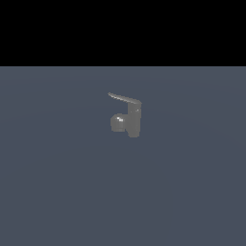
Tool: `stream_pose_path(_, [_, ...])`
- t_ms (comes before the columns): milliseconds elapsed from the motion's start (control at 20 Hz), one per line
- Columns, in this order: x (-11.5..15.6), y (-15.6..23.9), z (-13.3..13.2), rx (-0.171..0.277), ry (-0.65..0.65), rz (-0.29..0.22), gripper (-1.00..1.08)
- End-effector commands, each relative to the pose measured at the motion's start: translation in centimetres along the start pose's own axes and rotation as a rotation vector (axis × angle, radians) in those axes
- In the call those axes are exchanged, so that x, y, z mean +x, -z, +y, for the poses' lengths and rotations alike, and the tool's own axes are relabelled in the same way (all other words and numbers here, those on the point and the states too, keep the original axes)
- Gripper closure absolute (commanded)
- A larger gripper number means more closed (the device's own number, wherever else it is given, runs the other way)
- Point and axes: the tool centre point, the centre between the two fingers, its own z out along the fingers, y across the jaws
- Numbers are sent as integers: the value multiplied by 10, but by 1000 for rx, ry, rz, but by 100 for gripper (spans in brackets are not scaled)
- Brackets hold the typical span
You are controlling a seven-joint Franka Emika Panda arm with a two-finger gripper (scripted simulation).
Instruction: Turn on the faucet by rotating a designated handle.
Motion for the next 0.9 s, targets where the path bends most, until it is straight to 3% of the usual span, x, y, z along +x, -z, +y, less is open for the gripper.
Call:
stream_pose_path(0, [0,0,0,0,0,0,108])
stream_pose_path(850, [13,6,-2,30,-20,22,108])
